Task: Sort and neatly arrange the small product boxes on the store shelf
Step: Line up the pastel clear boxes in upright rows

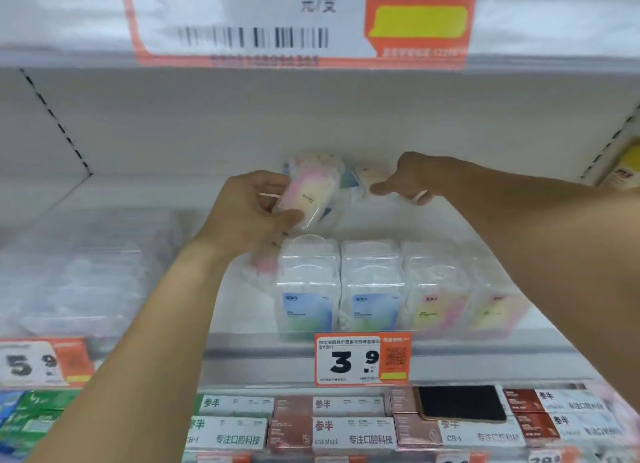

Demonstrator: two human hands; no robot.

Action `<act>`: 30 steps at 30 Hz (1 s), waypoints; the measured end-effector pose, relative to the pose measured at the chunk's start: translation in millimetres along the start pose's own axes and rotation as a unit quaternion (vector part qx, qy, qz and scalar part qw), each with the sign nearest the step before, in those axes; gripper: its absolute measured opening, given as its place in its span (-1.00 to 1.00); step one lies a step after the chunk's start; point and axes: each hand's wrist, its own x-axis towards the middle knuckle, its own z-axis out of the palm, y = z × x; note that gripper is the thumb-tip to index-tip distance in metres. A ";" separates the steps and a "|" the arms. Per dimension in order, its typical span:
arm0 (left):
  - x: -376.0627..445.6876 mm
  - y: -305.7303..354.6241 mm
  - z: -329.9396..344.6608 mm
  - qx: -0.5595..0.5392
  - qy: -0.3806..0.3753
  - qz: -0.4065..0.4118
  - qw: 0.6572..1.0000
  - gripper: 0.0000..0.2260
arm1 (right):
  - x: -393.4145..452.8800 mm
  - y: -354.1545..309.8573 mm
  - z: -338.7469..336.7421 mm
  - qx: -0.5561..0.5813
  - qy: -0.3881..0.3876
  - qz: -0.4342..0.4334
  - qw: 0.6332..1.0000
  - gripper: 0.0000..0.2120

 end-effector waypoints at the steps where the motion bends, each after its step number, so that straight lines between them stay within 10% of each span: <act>1: -0.6 0.1 -2.4 -0.016 0.010 0.001 1.000 -0.49 | -0.7 -0.4 0.3 0.004 0.000 0.002 1.000 -0.47; 14: -6.5 13.9 -18.7 -0.211 0.036 -0.074 0.974 -0.52 | -65.6 21.9 -47.1 0.280 0.044 -0.011 0.959 -0.81; 20: -7.4 35.9 -26.8 -0.296 0.057 -0.023 0.953 -0.55 | -119.2 56.3 -56.9 0.388 0.079 -0.073 0.916 -0.59; 30: -20.0 97.4 19.8 -0.027 -0.031 0.109 0.993 -0.71 | -131.6 106.3 -30.2 0.475 0.173 -0.084 0.859 -0.69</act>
